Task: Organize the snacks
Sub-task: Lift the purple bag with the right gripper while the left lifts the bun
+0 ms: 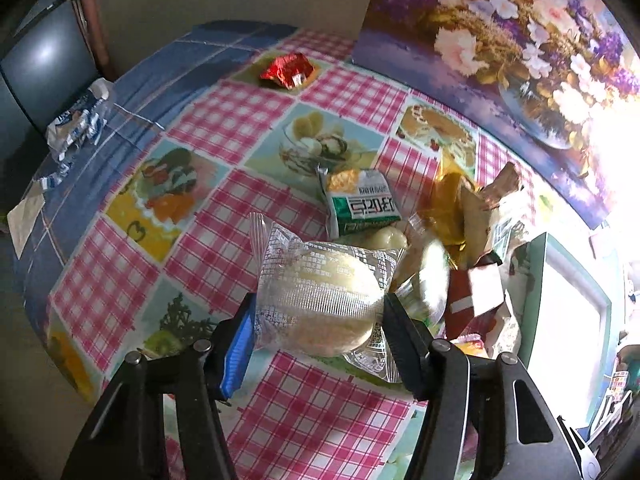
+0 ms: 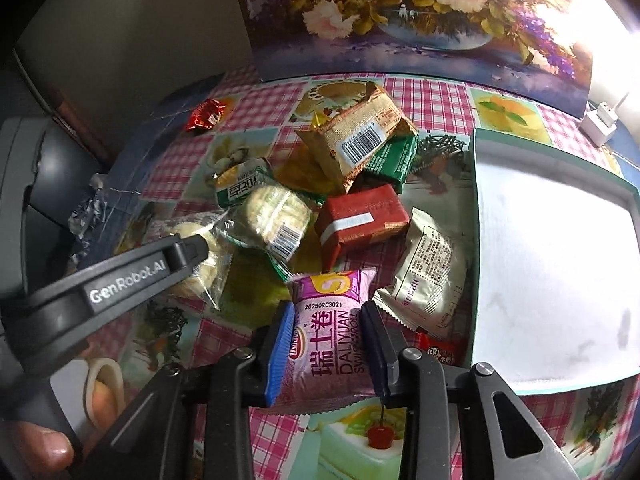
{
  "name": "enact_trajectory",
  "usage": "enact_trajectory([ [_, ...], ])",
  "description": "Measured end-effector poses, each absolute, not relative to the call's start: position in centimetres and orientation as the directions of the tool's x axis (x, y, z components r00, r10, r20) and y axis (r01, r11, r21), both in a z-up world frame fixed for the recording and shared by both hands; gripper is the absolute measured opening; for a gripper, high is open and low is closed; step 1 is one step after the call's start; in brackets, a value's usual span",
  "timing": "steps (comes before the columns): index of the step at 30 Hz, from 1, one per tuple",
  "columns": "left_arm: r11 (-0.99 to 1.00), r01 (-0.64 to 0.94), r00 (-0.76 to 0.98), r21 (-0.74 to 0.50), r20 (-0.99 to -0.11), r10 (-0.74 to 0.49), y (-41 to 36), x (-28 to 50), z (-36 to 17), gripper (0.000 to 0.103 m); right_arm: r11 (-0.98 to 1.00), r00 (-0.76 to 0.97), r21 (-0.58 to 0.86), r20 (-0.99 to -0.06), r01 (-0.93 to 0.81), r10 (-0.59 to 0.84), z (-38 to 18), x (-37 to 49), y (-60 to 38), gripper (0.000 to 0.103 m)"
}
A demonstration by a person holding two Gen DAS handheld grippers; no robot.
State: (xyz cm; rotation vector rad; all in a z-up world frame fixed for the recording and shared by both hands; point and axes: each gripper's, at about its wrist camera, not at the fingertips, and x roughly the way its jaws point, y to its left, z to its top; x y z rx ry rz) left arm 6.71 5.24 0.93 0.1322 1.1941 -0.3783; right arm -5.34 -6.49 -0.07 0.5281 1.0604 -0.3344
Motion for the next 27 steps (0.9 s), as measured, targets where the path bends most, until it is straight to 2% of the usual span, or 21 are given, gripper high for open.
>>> enact_trajectory([
  [1,0.931,0.353,0.321,-0.092,-0.923,-0.213,5.2,6.6,1.2,0.063,0.825,0.458,0.257,-0.889,0.503,-0.003,0.0,-5.4,-6.5,0.028],
  [8,0.931,0.361,0.311,-0.060,-0.933,-0.180,4.3,7.1,0.5,0.063,0.833,0.383,0.237,-0.923,0.499,0.033,-2.1,-5.1,-6.3,0.028],
  [12,0.932,0.360,0.279,-0.034,-0.950,-0.143,4.3,7.3,-0.5,0.063,0.847,0.341,0.180,-0.940,0.500,-0.002,-2.9,-4.8,-5.9,0.030],
  [17,0.934,0.355,0.246,-0.041,-0.960,-0.136,4.7,7.5,-1.3,0.063,0.849,0.335,0.173,-0.942,0.498,-0.004,-3.2,-4.8,-6.0,0.032],
  [21,0.935,0.353,0.241,-0.043,-0.961,-0.135,4.7,7.5,-1.5,0.063,0.838,0.327,0.182,-0.945,0.514,0.005,-3.0,-5.2,-6.2,0.053],
  [27,0.935,0.352,0.234,-0.041,-0.963,-0.130,4.8,7.6,-1.8,0.063,0.855,0.276,0.160,-0.961,0.494,0.021,-4.0,-5.0,-5.7,0.053],
])
